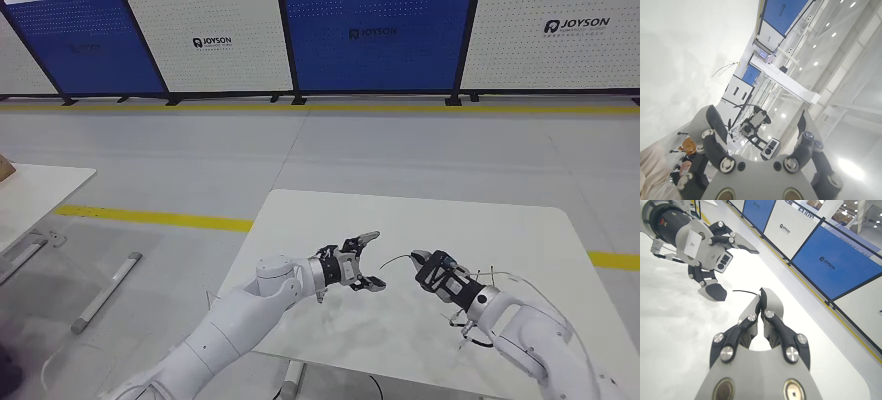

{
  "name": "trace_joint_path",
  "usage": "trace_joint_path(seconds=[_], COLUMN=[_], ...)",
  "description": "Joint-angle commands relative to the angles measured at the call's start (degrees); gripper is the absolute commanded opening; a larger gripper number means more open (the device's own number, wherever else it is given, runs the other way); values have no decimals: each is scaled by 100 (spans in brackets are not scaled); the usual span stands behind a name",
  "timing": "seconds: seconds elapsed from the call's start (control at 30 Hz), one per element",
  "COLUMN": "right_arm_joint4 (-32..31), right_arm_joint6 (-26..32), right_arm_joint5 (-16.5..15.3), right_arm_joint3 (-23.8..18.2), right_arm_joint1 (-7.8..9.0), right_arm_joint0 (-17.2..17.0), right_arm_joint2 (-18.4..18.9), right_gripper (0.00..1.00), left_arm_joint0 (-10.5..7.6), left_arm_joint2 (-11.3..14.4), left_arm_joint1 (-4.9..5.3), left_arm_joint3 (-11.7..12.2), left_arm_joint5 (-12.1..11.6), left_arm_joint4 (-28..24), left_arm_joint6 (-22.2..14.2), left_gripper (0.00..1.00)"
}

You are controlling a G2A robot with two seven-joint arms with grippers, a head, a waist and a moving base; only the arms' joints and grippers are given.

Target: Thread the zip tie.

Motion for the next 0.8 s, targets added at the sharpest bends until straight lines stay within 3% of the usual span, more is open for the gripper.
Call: trace_joint_path(seconds=[0.0, 0.07, 0.4, 0.5, 0.67, 0.7, 0.77], right_arm_joint4=[-287, -457, -469, -469, -469, -469, -469], right_arm_joint6=[-186, -375, -387, -387, -387, -387, -387], right_arm_joint5=[0, 0, 0, 0, 0, 0, 0], right_arm_joint3=[-65, -69, -63, -63, -63, -63, -63], right_arm_joint1=[29, 72, 79, 79, 79, 79, 79], right_arm_joint0=[24, 44, 45, 45, 45, 45, 45], right_arm_joint2=[-141, -222, -230, -230, -230, -230, -230], right_gripper=[0, 0, 0, 0, 0, 0, 0], left_arm_joint0=[-70, -169, -130, -139, -210, -222, -250], left_arm_joint2=[116, 210, 233, 307, 503, 525, 560], left_arm_joint1=[13, 38, 36, 54, 142, 159, 194], left_arm_joint3=[64, 124, 91, 124, 145, 151, 173], left_arm_joint5=[1, 1, 1, 1, 1, 1, 1], left_arm_joint4=[-272, -581, -555, -595, -653, -717, -925], left_arm_joint6=[-79, -75, -17, -98, -563, -615, -674], left_gripper=[100, 100, 100, 100, 100, 91, 49])
